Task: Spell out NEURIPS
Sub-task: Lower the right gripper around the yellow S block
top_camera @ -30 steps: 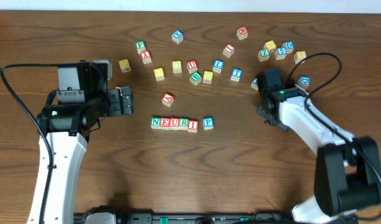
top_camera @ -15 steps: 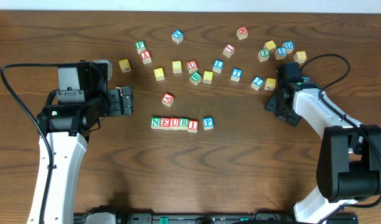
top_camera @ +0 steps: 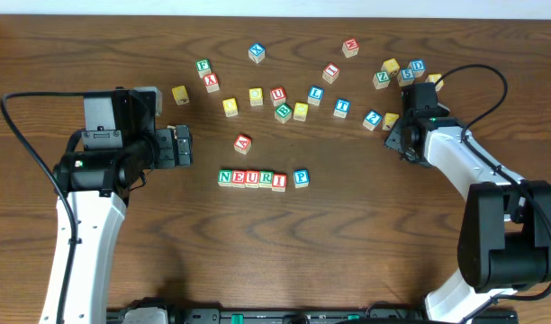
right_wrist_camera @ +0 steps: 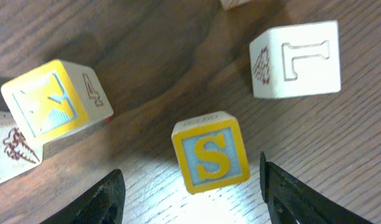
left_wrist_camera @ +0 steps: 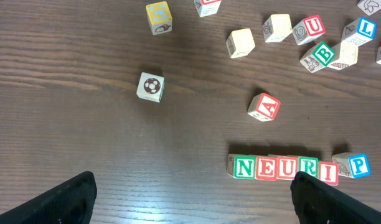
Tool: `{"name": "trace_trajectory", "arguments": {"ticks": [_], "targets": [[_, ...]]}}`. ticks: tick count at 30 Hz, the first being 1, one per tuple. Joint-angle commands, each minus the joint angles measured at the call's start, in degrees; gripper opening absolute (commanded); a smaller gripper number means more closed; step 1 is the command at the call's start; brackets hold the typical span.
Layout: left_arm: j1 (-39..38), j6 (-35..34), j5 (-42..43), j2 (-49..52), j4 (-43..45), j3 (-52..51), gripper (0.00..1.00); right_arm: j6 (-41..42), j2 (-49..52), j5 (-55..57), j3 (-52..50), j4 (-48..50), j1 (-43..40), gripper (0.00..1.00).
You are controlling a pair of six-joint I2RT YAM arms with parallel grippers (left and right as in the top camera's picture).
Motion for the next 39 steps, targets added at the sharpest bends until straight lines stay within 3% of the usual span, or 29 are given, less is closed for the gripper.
{"name": "trace_trajectory", "arguments": {"ticks": [1, 8, 24, 39], "targets": [[0.26, 0.59, -0.37, -0.13, -0.02, 1.27, 0.98, -1.49, 0.39, 2.97, 1.09, 0.7, -0.17, 0.66], [0.26, 0.59, -0.37, -0.13, -0.02, 1.29, 0.98, -1.75, 0.46, 4.48, 1.07, 2.14, -0.17, 0.63], [0.26, 0.59, -0.37, -0.13, -0.02, 1.29, 0.98, -1.79, 0.57, 5.29, 0.98, 2.73, -0.17, 0.68], [0.26, 0.59, -0.37, -0.13, -0.02, 1.29, 0.98, -1.6, 0.57, 5.92, -0.09, 3.82, -0.17, 0.64]]}}
